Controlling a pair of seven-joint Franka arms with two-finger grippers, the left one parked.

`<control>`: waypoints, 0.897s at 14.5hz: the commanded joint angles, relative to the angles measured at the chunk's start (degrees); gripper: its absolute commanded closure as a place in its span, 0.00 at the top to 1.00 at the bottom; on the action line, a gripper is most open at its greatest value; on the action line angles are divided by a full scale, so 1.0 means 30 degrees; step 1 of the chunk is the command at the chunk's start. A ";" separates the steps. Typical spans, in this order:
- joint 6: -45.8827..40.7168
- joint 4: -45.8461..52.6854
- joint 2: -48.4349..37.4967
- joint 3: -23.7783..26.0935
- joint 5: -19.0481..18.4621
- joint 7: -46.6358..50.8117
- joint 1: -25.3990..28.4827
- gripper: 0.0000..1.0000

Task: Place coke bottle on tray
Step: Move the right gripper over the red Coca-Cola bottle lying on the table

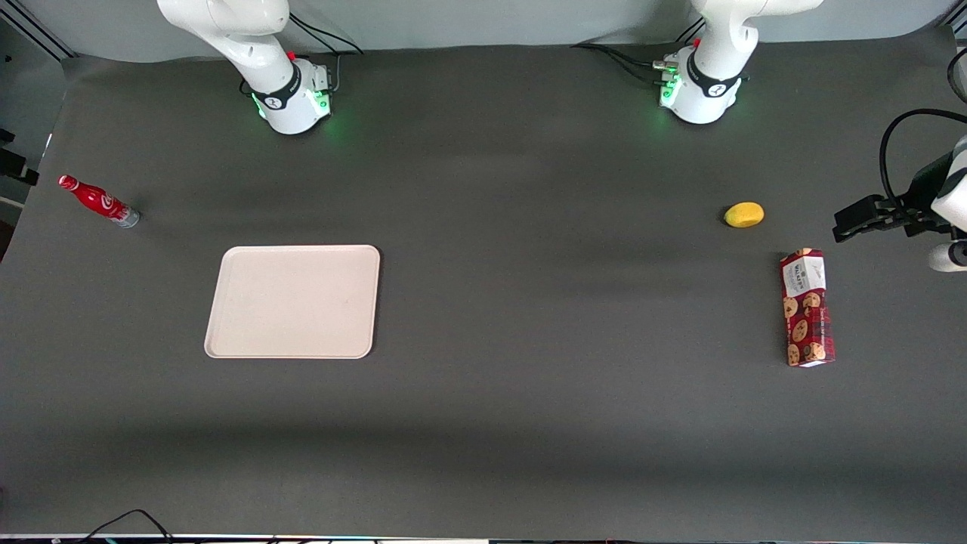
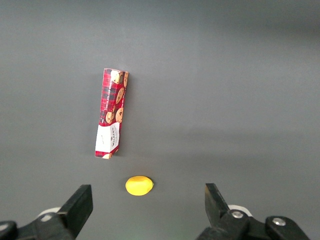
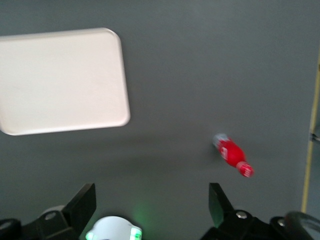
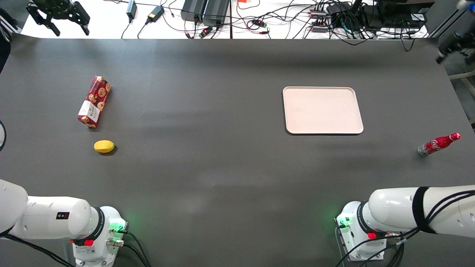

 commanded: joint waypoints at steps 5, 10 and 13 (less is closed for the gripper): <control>0.7094 -0.7862 -0.3615 -0.6093 -0.1028 -0.3569 0.0103 1.00; 1.1577 -1.0561 -0.3381 -0.8581 -0.2340 -0.4127 0.0073 1.00; 1.2641 -1.0829 -0.2154 -0.9756 -0.2581 -0.5121 0.0103 1.00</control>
